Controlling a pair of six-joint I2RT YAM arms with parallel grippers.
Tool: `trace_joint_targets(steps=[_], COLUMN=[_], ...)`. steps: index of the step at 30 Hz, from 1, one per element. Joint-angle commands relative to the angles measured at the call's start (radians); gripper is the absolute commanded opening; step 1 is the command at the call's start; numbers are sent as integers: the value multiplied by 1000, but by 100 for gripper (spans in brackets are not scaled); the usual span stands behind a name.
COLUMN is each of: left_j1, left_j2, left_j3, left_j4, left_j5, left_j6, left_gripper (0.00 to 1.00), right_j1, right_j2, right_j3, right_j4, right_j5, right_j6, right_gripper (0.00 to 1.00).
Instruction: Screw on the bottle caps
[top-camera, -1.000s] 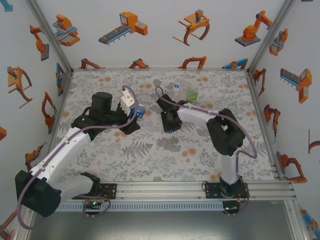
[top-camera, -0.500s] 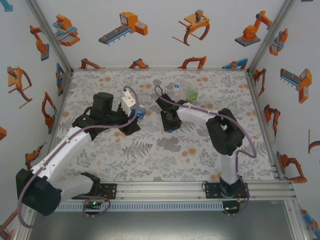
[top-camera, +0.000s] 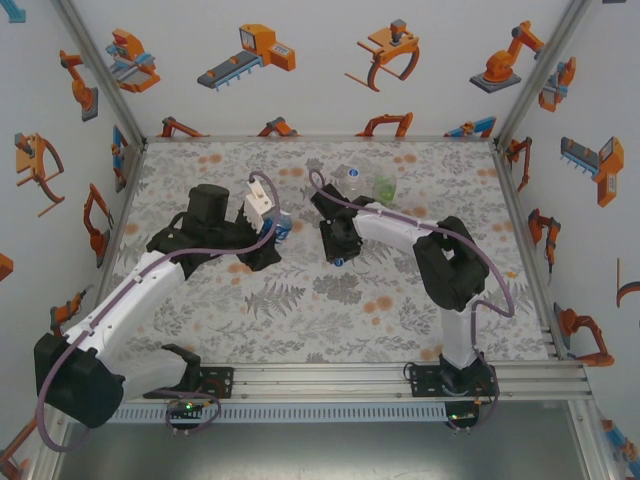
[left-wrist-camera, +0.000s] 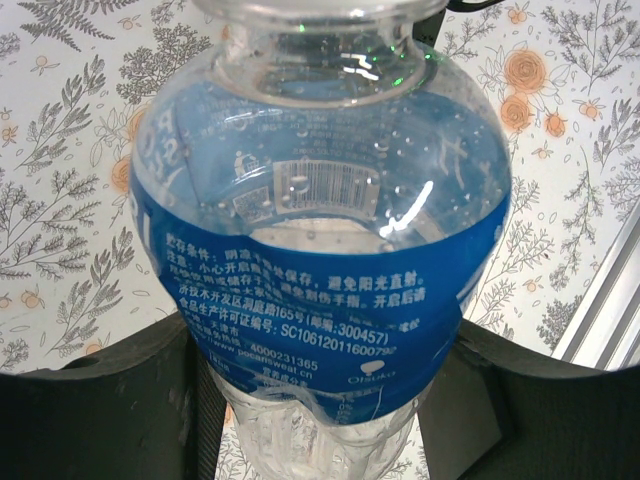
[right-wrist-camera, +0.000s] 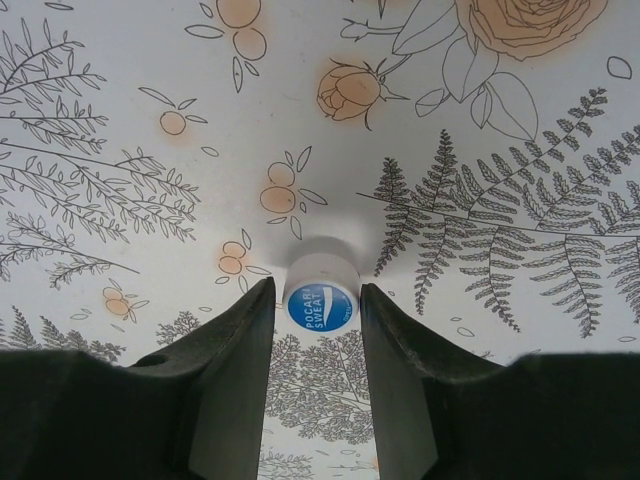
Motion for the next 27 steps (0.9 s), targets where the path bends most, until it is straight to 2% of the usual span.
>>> trace_joint_targets(steps=[1, 10, 15, 22, 27], left_j1=[-5, -7, -7, -5, -4], left_j2=[2, 1, 2, 3, 34], left_j3=[36, 35, 35, 42, 89], left_j4=[-7, -9, -9, -24, -81], left_j5=[6, 6, 5, -14, 3], left_j6=[10, 12, 13, 46, 101], left_gripper=[5, 5, 5, 4, 2], right_j1=[9, 9, 9, 7, -9], right_j2=[18, 32, 5, -126, -241], right_j3=[30, 30, 22, -36, -80], right_j4=[-41, -40, -26, 33, 99], right_j5=[-9, -9, 7, 32, -22], right_j6=[-2, -1, -8, -93, -203], right_gripper=[40, 37, 30, 17, 14])
